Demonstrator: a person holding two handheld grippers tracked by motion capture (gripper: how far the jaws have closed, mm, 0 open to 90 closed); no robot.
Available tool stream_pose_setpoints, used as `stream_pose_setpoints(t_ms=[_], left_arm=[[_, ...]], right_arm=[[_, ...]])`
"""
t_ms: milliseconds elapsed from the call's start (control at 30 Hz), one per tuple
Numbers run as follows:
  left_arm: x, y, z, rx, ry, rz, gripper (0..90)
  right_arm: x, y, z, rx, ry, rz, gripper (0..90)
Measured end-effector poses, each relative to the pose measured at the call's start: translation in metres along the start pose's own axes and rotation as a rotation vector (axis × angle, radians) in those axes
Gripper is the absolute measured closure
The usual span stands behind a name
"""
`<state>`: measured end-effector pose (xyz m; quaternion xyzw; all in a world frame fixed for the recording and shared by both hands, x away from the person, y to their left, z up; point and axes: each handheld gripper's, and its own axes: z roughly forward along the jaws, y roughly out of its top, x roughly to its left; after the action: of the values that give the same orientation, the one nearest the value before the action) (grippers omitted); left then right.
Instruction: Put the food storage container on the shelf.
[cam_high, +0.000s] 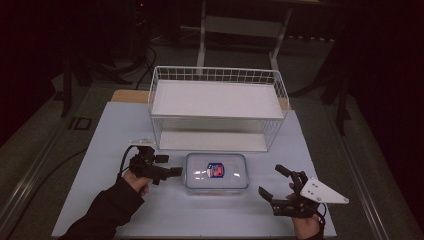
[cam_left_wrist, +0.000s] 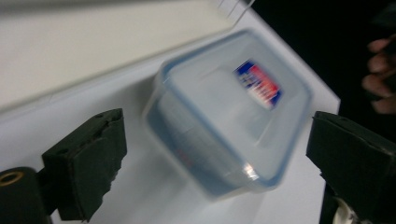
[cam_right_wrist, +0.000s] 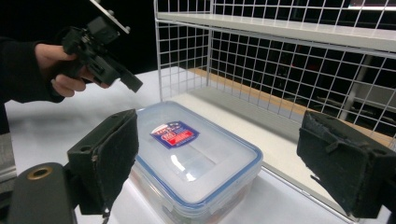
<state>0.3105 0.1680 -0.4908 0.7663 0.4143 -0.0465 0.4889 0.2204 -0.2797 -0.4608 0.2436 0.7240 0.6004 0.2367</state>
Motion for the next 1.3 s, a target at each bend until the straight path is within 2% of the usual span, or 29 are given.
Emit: stream_pose_setpoints(t_ms=[33,133,200,300,333,500,533,567,600,667,767,900,967,1000,1067,1100,1200,1233,1300], left_arm=[[0.002,0.0,0.002,0.012,0.005,-0.011,5.3],[0.01,0.0,0.008,0.035,0.007,-0.079,5.3],[0.015,0.0,0.012,0.058,-0.011,-0.146,5.3],[0.017,0.0,0.017,0.089,-0.018,-0.171,5.3],[0.018,0.0,0.02,0.101,-0.025,-0.19,5.4],[0.022,-0.001,0.028,0.104,-0.071,-0.276,6.3],[0.023,-0.002,0.03,0.106,-0.078,-0.286,6.3],[0.024,-0.002,0.031,0.109,-0.085,-0.29,7.2],[0.024,-0.001,0.032,0.112,-0.084,-0.301,8.7],[0.025,-0.002,0.035,0.119,-0.103,-0.319,13.1],[0.026,-0.003,0.039,0.126,-0.116,-0.338,15.3],[0.026,-0.003,0.043,0.14,-0.13,-0.358,22.9],[0.026,-0.004,0.045,0.146,-0.135,-0.366,27.2],[0.026,-0.004,0.047,0.147,-0.154,-0.369,30.5],[0.027,-0.005,0.048,0.152,-0.186,-0.377,35.7],[0.027,-0.004,0.048,0.155,-0.201,-0.374,39.5],[0.028,-0.003,0.046,0.165,-0.208,-0.358,40.5],[0.028,-0.003,0.045,0.166,-0.213,-0.356,45.2],[0.03,-0.004,0.044,0.168,-0.224,-0.376,46.8]], right_arm=[[0.001,0.0,0.001,0.004,0.001,-0.002,12.5],[0.002,-0.001,0.003,0.008,0.0,-0.009,12.4],[0.002,-0.001,0.003,0.012,-0.002,-0.014,12.5],[0.004,-0.001,0.004,0.019,-0.011,-0.031,12.5],[0.005,-0.001,0.004,0.023,-0.012,-0.037,12.4],[0.006,-0.002,0.006,0.025,-0.013,-0.041,12.5],[0.007,-0.002,0.006,0.023,-0.03,-0.04,12.8],[0.008,-0.001,0.007,0.028,-0.069,-0.043,13.3],[0.008,-0.001,0.007,0.031,-0.088,-0.047,13.3],[0.009,-0.002,0.007,0.035,-0.101,-0.043,13.5],[0.006,-0.002,0.005,0.014,-0.066,-0.009,13.4],[0.005,-0.001,0.004,-0.004,-0.063,0.0,14.0],[0.005,-0.002,0.004,0.002,-0.036,-0.003,14.4],[0.006,-0.002,0.004,0.007,-0.034,-0.012,14.4],[0.008,-0.002,0.006,0.018,-0.06,-0.025,13.8],[0.008,-0.003,0.007,0.023,-0.057,-0.02,13.9],[0.007,-0.003,0.007,0.028,-0.046,-0.015,13.8],[0.007,-0.003,0.007,0.029,-0.041,-0.013,13.6],[0.007,-0.003,0.007,0.031,-0.038,-0.009,13.3]])
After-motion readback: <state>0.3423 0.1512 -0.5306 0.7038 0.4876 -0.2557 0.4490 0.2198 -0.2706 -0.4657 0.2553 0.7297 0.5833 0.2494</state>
